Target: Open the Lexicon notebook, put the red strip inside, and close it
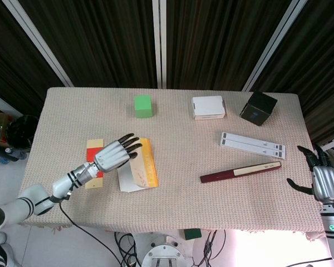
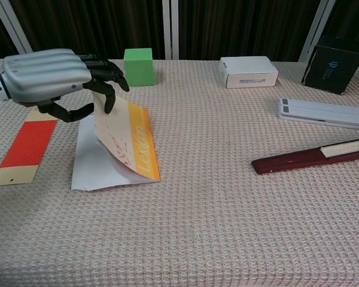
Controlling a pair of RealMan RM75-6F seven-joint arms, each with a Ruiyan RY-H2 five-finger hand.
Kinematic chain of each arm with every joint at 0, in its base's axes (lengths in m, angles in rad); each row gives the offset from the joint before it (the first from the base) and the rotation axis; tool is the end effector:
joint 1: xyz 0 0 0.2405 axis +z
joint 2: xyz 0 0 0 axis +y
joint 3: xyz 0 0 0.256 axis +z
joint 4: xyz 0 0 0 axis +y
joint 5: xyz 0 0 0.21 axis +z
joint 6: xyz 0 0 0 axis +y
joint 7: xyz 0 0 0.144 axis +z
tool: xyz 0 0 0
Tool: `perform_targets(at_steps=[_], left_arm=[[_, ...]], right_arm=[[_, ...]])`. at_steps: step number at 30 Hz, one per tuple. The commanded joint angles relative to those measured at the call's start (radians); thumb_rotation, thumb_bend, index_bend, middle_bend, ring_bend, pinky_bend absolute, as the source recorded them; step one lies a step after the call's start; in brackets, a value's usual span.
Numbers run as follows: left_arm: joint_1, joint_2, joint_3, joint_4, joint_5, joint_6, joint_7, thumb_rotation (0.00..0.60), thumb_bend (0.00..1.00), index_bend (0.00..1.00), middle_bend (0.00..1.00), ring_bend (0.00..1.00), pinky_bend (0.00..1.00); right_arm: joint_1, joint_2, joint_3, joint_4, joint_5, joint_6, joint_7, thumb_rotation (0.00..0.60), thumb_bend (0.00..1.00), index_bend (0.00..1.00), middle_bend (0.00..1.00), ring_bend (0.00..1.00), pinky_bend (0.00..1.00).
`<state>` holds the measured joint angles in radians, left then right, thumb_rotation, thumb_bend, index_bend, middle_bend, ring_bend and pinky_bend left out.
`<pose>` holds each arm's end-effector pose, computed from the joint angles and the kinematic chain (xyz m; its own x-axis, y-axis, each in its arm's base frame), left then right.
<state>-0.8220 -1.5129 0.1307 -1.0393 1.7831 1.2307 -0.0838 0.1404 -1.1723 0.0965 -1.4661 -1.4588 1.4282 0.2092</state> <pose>-0.1823 0.3440 0.0097 0.6735 -0.0695 0.7359 0.4119 -0.7914 -0.4517 -0.3290 -0.2110 0.1592 0.2750 0.0193 0.9612 -0.9614 -0.0065 0.2752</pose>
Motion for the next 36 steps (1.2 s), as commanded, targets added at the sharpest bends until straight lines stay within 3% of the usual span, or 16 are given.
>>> perform_targets(at_steps=[1,6,14,24,28,36], left_arm=[[-0.022,0.082,0.006,-0.113,0.036,-0.017,0.088,0.600,0.57,0.46,0.18,0.10,0.12],[-0.075,0.068,-0.053,-0.169,0.014,-0.078,0.107,0.600,0.56,0.43,0.18,0.10,0.12],[-0.155,-0.099,-0.175,-0.096,-0.116,-0.209,-0.001,0.600,0.53,0.31,0.18,0.10,0.12],[-0.205,-0.301,-0.224,0.041,-0.172,-0.255,-0.093,0.600,0.53,0.28,0.16,0.10,0.12],[-0.228,-0.372,-0.220,0.121,-0.181,-0.298,-0.083,0.600,0.53,0.28,0.16,0.10,0.12],[-0.209,-0.378,-0.246,0.092,-0.271,-0.363,-0.131,0.600,0.53,0.27,0.15,0.10,0.12]], right_arm=[[-0.003,-0.001,0.000,-0.003,-0.002,0.005,-0.001,0.600,0.13,0.15,0.17,0.00,0.11],[-0.011,-0.002,-0.003,0.001,-0.001,0.010,0.006,0.600,0.13,0.15,0.17,0.00,0.11],[-0.032,0.011,-0.005,0.006,0.003,0.029,0.027,0.600,0.13,0.15,0.16,0.00,0.11],[-0.040,0.006,-0.008,0.023,0.003,0.024,0.047,0.600,0.13,0.15,0.16,0.00,0.11],[-0.039,0.003,-0.007,0.026,-0.001,0.025,0.051,0.600,0.13,0.15,0.16,0.00,0.11],[-0.041,0.003,-0.005,0.035,0.000,0.022,0.066,0.600,0.13,0.15,0.16,0.00,0.11]])
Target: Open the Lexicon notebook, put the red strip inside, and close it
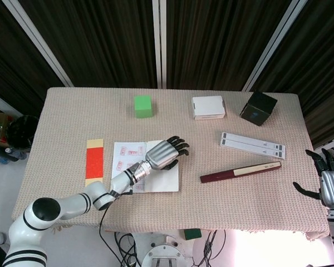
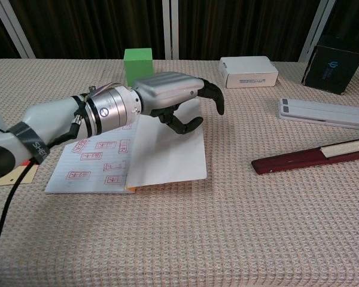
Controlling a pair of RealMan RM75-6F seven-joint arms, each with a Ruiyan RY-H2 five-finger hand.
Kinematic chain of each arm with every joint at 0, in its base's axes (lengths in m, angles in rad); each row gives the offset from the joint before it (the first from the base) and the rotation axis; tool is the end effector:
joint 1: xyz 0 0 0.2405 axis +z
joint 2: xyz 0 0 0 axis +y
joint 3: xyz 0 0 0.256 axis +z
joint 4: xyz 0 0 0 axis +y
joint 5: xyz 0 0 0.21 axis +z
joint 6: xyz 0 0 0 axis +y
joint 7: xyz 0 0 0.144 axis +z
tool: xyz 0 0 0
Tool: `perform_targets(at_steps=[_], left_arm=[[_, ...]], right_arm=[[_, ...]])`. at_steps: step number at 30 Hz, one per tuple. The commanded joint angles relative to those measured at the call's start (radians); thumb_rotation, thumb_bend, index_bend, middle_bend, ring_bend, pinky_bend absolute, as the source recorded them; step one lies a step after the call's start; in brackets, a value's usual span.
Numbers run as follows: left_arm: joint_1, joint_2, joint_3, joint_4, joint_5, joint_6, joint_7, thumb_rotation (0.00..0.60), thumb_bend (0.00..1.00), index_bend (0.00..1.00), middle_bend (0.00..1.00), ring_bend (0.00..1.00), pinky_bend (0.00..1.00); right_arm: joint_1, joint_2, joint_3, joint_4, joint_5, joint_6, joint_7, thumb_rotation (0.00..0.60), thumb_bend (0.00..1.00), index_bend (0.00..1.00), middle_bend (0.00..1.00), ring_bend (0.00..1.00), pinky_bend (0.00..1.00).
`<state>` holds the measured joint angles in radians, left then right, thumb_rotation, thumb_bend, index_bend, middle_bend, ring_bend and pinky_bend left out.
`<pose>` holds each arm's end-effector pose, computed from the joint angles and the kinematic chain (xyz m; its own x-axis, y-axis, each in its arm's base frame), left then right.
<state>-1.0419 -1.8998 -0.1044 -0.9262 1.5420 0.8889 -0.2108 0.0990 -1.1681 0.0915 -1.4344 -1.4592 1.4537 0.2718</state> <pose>-0.0556 0.3646 -0.1149 0.4573 0.2664 0.8485 0.6677 -0.7331 -0.1297 -0.3424 -0.1967 0.1672 0.2507 0.0334 0.9675 -0.9679 0.0301 0.2497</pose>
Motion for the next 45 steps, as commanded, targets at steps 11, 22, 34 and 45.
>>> perform_targets(at_steps=[11,22,34,45], left_arm=[[0.140,0.164,-0.031,-0.193,-0.134,0.063,0.160,0.600,0.49,0.27,0.15,0.10,0.12],[0.287,0.454,0.137,-0.343,-0.037,0.150,0.376,0.600,0.17,0.31,0.15,0.10,0.12],[0.334,0.508,0.273,-0.227,0.145,0.191,0.301,0.600,0.06,0.25,0.08,0.07,0.11],[0.360,0.513,0.311,-0.143,0.189,0.192,0.202,0.600,0.06,0.22,0.04,0.05,0.11]], right_arm=[[0.009,-0.002,-0.002,0.008,-0.017,-0.009,0.011,0.600,0.13,0.15,0.16,0.00,0.11],[0.017,0.020,0.000,-0.015,-0.040,0.001,-0.007,0.600,0.13,0.15,0.16,0.00,0.11],[0.007,0.031,-0.008,-0.060,-0.045,0.014,-0.051,0.600,0.13,0.15,0.16,0.00,0.11],[-0.023,0.036,-0.013,-0.104,-0.042,0.057,-0.095,0.600,0.13,0.15,0.16,0.00,0.11]])
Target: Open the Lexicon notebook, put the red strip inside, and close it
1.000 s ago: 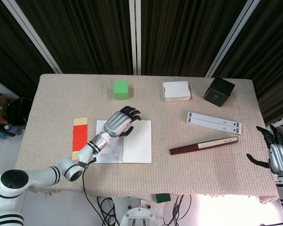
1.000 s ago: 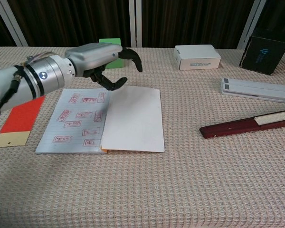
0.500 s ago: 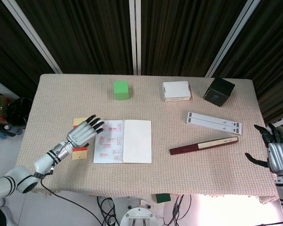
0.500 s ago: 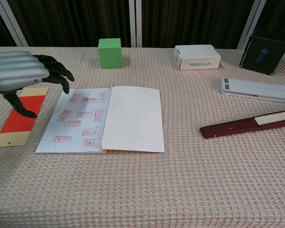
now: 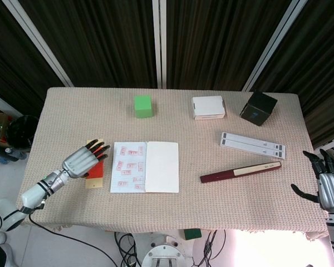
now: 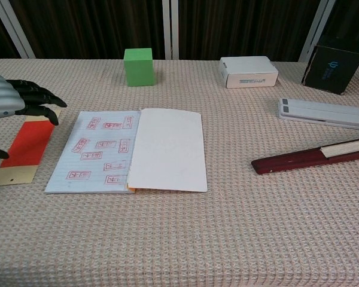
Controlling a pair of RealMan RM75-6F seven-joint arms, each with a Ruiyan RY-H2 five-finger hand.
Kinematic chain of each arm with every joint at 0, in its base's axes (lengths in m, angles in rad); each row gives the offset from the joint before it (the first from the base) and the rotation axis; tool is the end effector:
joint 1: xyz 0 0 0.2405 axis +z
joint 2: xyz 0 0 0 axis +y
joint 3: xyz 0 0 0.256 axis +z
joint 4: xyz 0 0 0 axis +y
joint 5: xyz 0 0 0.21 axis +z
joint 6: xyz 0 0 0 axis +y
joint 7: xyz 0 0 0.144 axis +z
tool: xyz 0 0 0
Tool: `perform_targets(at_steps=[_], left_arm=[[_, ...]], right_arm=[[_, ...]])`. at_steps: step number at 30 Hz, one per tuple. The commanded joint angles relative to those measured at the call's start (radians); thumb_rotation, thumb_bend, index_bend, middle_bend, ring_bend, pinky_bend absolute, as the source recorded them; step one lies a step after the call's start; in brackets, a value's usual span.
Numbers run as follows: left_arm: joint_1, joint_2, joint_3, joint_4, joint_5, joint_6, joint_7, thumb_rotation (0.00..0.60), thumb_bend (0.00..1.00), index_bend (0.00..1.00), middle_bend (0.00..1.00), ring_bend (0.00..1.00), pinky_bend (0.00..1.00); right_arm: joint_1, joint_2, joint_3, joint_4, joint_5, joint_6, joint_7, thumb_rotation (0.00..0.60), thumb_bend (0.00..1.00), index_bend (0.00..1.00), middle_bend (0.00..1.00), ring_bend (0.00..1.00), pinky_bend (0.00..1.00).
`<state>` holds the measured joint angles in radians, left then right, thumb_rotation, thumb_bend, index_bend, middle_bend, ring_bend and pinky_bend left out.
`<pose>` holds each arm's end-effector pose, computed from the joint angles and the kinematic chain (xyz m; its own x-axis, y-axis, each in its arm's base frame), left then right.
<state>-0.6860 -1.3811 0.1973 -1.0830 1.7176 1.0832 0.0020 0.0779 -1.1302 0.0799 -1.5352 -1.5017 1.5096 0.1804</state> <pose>-0.2741 0.3196 0.0415 0.8362 0.0918 0.5407 0.4518 -0.6742 -0.5842 -0.3220 -0.1860 0.1707 0.2843 0.0536 0.9572 -0.9585 -0.0075 0.2851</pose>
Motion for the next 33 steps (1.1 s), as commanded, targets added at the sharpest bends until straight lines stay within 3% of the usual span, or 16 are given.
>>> perform_targets(at_steps=[1,27,33], left_arm=[[0.003,-0.009,0.015,0.023,0.024,-0.004,-0.011,0.600,0.06,0.21,0.03,0.04,0.10],[-0.010,-0.026,0.024,0.060,0.075,-0.042,-0.020,0.600,0.06,0.21,0.02,0.03,0.10],[-0.008,-0.025,0.022,0.062,0.073,-0.049,0.001,0.600,0.06,0.27,0.02,0.03,0.10]], right_arm=[[-0.003,-0.002,-0.002,-0.007,0.001,0.001,-0.008,0.600,0.13,0.15,0.16,0.00,0.11],[-0.002,-0.003,0.009,-0.049,0.008,-0.003,-0.063,0.600,0.13,0.15,0.16,0.00,0.11],[-0.005,-0.001,0.009,-0.051,0.012,-0.001,-0.061,0.600,0.13,0.15,0.16,0.00,0.11]])
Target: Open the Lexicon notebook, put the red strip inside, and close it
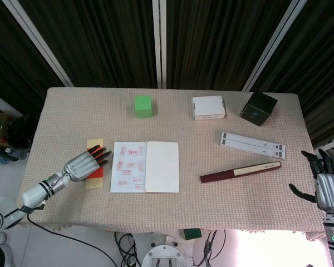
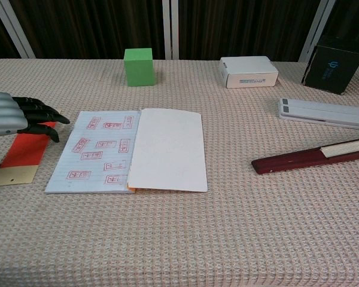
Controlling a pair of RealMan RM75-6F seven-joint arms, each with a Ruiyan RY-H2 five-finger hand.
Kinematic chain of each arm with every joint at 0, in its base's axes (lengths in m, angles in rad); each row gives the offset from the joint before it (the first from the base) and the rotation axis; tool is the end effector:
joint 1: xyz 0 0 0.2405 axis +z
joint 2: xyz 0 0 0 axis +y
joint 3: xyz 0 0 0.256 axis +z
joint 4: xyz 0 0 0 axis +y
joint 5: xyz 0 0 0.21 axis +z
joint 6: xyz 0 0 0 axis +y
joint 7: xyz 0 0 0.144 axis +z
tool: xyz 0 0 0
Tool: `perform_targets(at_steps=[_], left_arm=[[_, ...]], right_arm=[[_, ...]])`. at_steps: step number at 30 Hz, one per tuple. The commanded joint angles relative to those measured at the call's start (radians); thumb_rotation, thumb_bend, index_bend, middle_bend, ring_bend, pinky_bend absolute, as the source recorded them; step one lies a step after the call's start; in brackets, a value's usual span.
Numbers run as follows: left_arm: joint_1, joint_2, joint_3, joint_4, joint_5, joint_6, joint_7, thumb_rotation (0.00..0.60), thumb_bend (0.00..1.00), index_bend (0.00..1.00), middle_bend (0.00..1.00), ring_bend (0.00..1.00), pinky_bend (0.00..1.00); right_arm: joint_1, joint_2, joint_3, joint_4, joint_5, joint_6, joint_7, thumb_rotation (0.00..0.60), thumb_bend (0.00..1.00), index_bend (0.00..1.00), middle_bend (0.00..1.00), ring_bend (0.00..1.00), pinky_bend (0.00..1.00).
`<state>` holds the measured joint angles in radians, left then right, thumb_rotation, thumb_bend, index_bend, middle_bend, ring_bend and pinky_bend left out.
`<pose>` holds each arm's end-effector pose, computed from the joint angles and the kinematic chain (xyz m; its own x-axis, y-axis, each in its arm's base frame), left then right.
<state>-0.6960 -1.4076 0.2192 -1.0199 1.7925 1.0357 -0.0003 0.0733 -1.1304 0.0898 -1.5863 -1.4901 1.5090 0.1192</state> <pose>-0.2831 0.3177 0.0302 0.8871 0.0827 0.4541 0.3647 -0.7288 -0.5795 -0.3137 -0.1858 0.1674 0.2928 0.0590 0.9544 -0.9561 0.0050 0.2930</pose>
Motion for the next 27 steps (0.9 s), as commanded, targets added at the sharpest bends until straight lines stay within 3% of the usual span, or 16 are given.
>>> perform_targets(at_steps=[1,18,27], left_arm=[[0.004,0.003,-0.001,-0.001,-0.004,0.000,0.004,0.600,0.06,0.28,0.02,0.03,0.10],[0.046,0.002,-0.017,-0.001,-0.022,0.050,0.000,0.600,0.06,0.40,0.03,0.03,0.10],[0.037,0.056,-0.057,-0.124,-0.030,0.077,0.072,0.600,0.06,0.39,0.04,0.03,0.10]], right_arm=[[0.000,-0.001,-0.001,0.001,0.001,-0.002,0.001,0.600,0.13,0.15,0.16,0.00,0.11],[0.005,-0.002,0.001,-0.007,-0.002,-0.008,-0.010,0.600,0.13,0.15,0.16,0.00,0.11],[0.011,-0.004,0.002,-0.009,-0.005,-0.015,-0.012,0.600,0.13,0.15,0.16,0.00,0.11]])
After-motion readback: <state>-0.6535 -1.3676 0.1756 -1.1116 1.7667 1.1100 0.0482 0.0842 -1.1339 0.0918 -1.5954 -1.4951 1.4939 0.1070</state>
